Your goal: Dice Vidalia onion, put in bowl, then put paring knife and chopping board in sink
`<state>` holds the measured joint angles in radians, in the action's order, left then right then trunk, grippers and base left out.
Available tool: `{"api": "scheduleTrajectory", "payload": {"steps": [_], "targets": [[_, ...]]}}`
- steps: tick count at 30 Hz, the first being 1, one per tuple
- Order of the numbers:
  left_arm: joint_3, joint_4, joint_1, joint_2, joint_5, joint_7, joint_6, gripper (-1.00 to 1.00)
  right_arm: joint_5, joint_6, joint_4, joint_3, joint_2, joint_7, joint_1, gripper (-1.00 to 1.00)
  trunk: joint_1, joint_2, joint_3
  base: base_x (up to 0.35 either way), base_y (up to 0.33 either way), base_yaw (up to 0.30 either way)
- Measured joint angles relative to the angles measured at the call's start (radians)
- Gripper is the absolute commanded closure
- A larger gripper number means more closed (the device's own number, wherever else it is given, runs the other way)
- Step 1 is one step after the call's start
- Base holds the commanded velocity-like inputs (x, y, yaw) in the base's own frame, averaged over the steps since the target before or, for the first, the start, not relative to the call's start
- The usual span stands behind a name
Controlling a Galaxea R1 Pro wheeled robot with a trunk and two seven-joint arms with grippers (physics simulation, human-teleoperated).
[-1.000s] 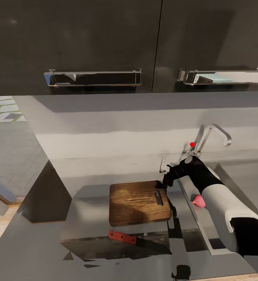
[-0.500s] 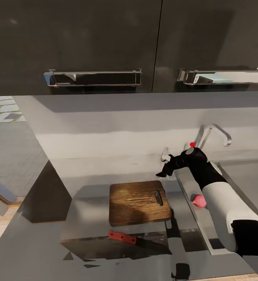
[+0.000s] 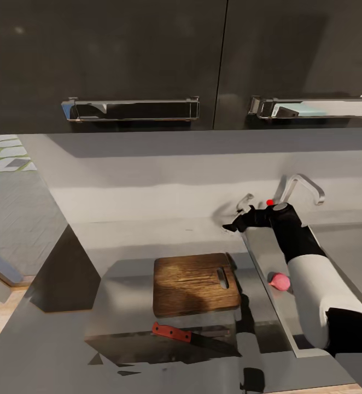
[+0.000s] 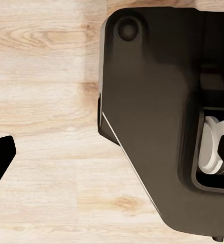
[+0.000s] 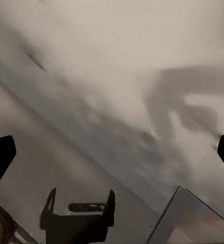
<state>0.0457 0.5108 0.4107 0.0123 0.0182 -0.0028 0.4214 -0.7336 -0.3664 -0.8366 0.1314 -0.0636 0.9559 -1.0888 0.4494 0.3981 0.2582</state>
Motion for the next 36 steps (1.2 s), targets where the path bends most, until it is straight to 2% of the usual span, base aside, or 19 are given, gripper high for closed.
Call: {"api": "scheduleTrajectory", "payload": {"steps": [3,7,12,14,18,20,25,27,32,36], "targets": [[0.000,0.000,0.000,0.000,0.000,0.000,0.000,-1.00,0.003,-0.002,0.001,0.014,0.008,-0.048,0.000,-1.00,0.000,0.000,0.000,0.000,0.000,0.000],[0.000,0.000,0.000,-0.001,0.000,0.000,0.000,-1.00,0.007,-0.003,0.003,0.023,0.033,-0.166,0.004,-1.00,0.000,0.000,0.000,0.000,0.000,0.000],[0.000,0.000,0.000,-0.001,0.000,0.000,-0.001,-1.00,0.019,0.000,0.006,0.025,0.084,-0.338,0.018,-1.00,0.000,0.000,0.000,-0.069,0.000,0.000],[0.000,0.000,0.000,-0.001,0.000,0.000,-0.001,-1.00,0.024,0.001,0.006,0.025,0.097,-0.375,0.024,-1.00,0.000,0.000,0.000,-0.194,0.000,0.000],[0.000,0.000,0.000,-0.001,0.000,0.000,-0.001,-1.00,0.066,0.002,0.007,0.026,0.134,-0.482,0.035,-1.00,0.001,0.000,0.000,-0.287,0.000,0.000],[0.001,0.001,0.000,0.000,0.000,0.000,-0.001,-1.00,0.086,0.003,0.007,0.026,0.140,-0.504,0.037,-1.00,0.001,0.000,0.000,-0.324,0.000,0.000],[0.001,0.001,0.000,0.000,0.001,0.000,0.000,-1.00,0.176,0.005,0.007,0.026,0.148,-0.543,0.048,-1.00,0.001,0.000,0.000,-0.338,0.000,0.000],[0.002,0.002,0.000,0.000,0.001,0.000,0.000,-1.00,0.194,0.007,0.005,0.026,0.149,-0.558,0.062,-1.00,0.001,0.000,0.000,-0.343,0.000,0.000],[0.002,0.002,0.000,0.000,0.001,0.001,0.000,-1.00,0.212,0.059,0.002,0.026,0.153,-0.619,0.098,-1.00,0.001,0.000,0.000,-0.345,0.000,0.000],[0.002,0.002,0.000,0.000,0.001,0.001,0.000,-1.00,0.221,0.094,0.001,0.026,0.164,-0.641,0.113,-1.00,0.001,0.000,0.000,-0.345,0.000,0.000]]}}
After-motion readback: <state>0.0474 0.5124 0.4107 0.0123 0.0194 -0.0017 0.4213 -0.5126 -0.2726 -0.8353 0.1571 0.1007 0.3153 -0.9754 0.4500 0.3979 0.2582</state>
